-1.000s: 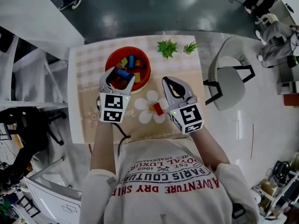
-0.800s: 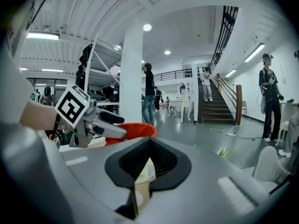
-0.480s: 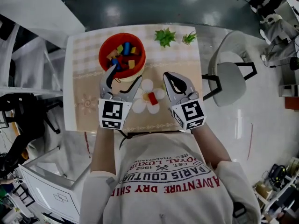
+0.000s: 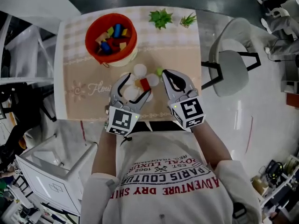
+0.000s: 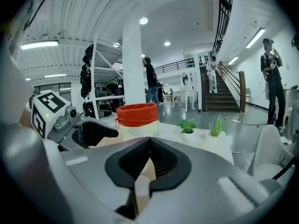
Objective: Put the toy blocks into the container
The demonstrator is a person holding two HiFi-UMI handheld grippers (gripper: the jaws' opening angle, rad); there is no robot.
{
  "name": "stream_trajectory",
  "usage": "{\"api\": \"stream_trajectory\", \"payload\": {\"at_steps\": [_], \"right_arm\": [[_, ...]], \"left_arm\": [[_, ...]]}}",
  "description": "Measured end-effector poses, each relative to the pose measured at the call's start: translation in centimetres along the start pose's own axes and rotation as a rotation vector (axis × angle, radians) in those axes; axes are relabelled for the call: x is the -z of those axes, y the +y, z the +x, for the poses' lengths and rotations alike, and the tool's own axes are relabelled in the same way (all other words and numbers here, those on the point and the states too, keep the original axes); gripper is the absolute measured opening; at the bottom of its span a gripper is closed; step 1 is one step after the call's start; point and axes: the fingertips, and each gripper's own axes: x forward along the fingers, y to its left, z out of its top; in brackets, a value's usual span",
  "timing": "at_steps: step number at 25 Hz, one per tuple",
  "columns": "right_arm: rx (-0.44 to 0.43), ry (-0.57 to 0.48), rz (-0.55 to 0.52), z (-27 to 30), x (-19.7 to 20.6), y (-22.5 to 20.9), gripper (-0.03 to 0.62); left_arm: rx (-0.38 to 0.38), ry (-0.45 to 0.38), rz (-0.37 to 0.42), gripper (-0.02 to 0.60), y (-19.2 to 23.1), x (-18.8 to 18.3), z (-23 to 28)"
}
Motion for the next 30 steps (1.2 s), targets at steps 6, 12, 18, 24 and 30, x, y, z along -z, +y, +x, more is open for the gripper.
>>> {"api": "stream_trajectory", "payload": {"at_steps": [6,12,18,24,30], "right_arm": [[0.0,0.031,0.035,0.0,2.8,-0.9,0.002],[0.004,0.071,0.071,0.4,5.6,-1.8,0.002],[0.01,0.09,0.088,0.6,7.1,-2.3,0.002],[0.018,0.092,0.084,0.7,7.0,-2.5,0.002],[0.025,0.081,0.071,0.7,5.8,-2.1,0.002]], "left_arm": [[0.072,0.106,-0.015,0.376,-2.3,4.6,2.5],[0.138,0.181,0.011,0.376,-3.1,7.7,4.8],[0.202,0.242,0.012,0.376,-3.8,9.9,6.1],[0.214,0.262,0.042,0.33,-4.0,10.6,6.3],[0.203,0.227,0.045,0.33,-3.5,9.2,5.6]]}}
